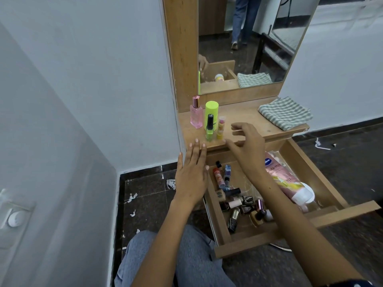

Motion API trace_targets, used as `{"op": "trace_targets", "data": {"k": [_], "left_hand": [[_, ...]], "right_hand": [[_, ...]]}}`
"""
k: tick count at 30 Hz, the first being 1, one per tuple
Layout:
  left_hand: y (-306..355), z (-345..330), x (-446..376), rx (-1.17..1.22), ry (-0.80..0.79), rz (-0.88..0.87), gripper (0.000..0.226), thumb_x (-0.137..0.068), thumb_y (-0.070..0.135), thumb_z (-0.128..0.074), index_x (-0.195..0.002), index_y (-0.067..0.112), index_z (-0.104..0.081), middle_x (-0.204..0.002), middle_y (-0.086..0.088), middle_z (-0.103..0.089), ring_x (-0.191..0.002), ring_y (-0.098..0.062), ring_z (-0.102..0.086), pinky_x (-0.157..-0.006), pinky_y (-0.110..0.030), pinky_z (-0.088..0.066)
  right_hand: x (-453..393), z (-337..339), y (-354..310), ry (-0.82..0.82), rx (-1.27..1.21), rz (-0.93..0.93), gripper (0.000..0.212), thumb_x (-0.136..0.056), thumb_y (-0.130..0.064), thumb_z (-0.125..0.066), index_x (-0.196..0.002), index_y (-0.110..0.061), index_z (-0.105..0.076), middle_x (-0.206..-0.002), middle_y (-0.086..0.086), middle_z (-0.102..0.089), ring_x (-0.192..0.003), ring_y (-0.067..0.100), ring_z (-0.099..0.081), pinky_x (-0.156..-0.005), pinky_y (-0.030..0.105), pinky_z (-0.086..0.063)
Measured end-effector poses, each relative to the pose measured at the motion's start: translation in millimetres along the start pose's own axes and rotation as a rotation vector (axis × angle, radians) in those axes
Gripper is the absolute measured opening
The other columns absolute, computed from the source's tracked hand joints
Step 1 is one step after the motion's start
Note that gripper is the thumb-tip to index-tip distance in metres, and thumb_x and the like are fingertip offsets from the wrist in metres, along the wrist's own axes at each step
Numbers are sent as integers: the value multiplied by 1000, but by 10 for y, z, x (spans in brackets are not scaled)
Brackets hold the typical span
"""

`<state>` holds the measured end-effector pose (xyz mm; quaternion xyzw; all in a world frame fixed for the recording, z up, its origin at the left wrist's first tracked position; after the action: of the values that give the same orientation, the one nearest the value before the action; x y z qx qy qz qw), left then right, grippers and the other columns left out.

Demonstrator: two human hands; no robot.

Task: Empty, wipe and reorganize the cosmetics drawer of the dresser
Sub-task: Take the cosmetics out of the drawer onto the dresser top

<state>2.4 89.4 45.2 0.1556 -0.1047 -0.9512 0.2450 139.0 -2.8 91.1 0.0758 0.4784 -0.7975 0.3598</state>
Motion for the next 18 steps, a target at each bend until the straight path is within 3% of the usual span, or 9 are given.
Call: {"op": "trace_targets", "data": {"k": [3, 8, 11, 15, 18], "left_hand": [[-8, -11, -2, 4, -3, 0, 59, -101, 26, -30, -152, 20, 1, -159, 1, 11, -144, -13, 16, -111, -33, 16], [-6, -19, -6, 8, -14, 10, 60, -101, 26, -30, -152, 19, 1, -158, 1, 13, -144, -14, 16, -111, -34, 15], [3, -8, -3, 11, -25, 10, 60, -101, 26, -30, -152, 19, 0, -159, 0, 12, -145, -14, 15, -112, -35, 14], [2, -1, -2, -5, -43, 18, 60, -101, 27, -29, -152, 19, 1, -158, 1, 13, -145, -14, 15, -112, -36, 13], [10, 18, -8, 10, -41, 21, 60, -101, 26, -30, -152, 19, 1, -159, 1, 12, -145, -15, 14, -112, -36, 13]], "right_hand": [[260, 101, 80, -64, 33, 28, 21, -83, -17, -71, -103, -13, -64, -98, -2, -65, -84, 7, -63, -75, 27, -57], [515, -90, 332, -549, 398, -33, 16, -86, -32, -66, -99, -21, -66, -94, -5, -70, -80, 6, -63, -75, 30, -57], [529, -254, 261, -565, 531, -24, 24, -90, -43, -56, -93, -21, -66, -86, -3, -68, -78, 15, -65, -65, 29, -53], [498, -448, 76, -572, 734, -33, 18, -94, -32, -54, -96, -15, -61, -79, 2, -60, -77, 21, -66, -64, 31, -52], [492, -474, 81, -553, 745, -100, 24, -93, -37, -56, -82, -16, -60, -76, 0, -60, -68, 20, -59, -60, 29, -44]]}}
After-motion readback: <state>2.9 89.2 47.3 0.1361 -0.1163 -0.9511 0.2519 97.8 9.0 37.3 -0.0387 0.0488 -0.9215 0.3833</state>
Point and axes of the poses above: each hand's wrist, its own x-axis away from the middle knuckle, its own z-axis out of the back of the hand, y = z × x, the point moved 3 cm from there along -x, towards the middle knuckle
